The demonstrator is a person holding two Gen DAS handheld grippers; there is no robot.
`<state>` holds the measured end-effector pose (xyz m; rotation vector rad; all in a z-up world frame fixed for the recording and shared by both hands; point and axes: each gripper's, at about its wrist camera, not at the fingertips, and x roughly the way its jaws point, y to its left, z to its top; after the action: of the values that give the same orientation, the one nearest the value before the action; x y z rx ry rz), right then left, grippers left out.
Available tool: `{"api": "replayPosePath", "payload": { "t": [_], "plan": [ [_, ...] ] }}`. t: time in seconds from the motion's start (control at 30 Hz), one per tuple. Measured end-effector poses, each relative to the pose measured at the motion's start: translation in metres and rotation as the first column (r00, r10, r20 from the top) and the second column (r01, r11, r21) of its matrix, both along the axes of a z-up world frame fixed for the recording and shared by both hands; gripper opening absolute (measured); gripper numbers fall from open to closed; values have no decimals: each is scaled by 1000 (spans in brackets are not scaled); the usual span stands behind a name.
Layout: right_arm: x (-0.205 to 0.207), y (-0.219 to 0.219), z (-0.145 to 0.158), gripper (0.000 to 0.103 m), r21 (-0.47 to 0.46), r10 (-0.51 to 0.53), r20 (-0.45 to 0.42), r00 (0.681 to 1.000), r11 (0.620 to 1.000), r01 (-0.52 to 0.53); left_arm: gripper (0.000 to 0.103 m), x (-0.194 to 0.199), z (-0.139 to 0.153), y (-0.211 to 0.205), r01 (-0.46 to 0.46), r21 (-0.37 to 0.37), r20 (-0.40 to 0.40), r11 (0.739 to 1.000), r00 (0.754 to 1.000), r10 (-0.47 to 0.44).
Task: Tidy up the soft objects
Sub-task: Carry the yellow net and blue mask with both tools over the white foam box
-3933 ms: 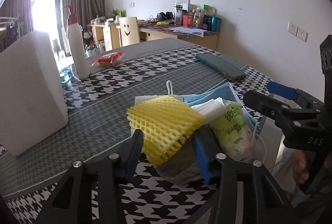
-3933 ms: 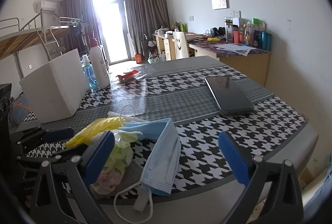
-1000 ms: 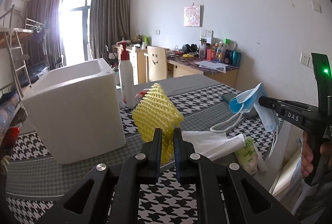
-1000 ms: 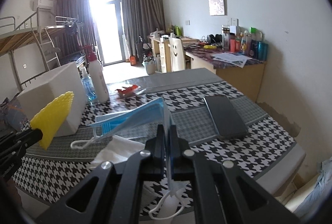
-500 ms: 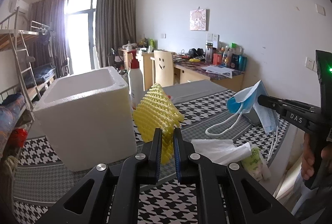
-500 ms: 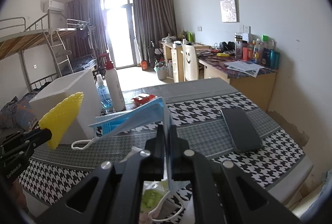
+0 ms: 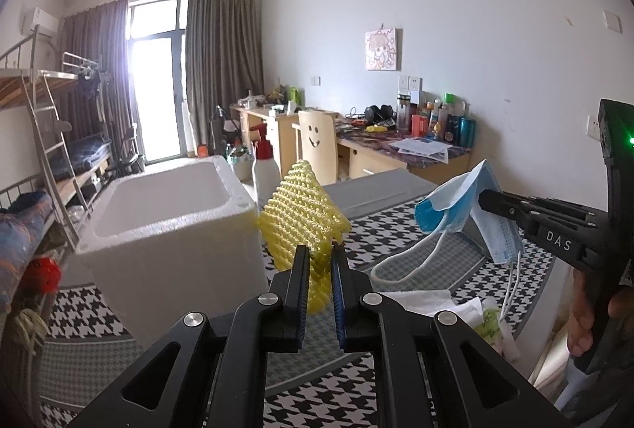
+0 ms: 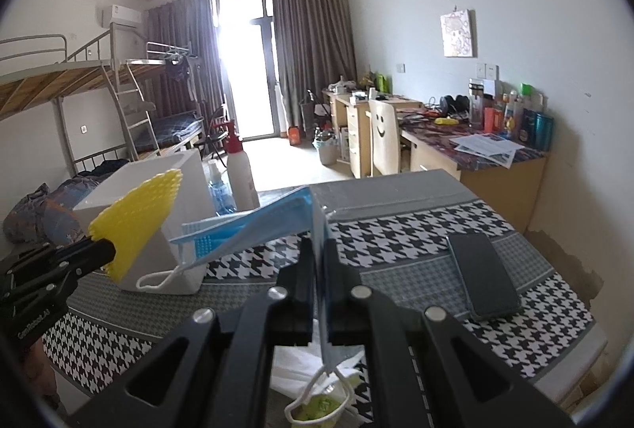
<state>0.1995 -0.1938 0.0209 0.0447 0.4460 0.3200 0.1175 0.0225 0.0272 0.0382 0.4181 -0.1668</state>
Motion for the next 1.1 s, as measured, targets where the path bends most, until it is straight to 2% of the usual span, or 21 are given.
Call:
{"api": "replayPosePath", "payload": {
  "t": [0.27, 1.1],
  "plan": [
    [2, 8, 8, 6, 27, 25, 17, 1000, 999, -26, 12, 7, 12, 4, -5, 3, 19, 1000, 1000, 5],
    [26, 33, 37, 6, 21, 78, 54, 995, 997, -79, 12, 25, 38, 25, -76, 17, 88, 997, 993, 74]
  ]
}}
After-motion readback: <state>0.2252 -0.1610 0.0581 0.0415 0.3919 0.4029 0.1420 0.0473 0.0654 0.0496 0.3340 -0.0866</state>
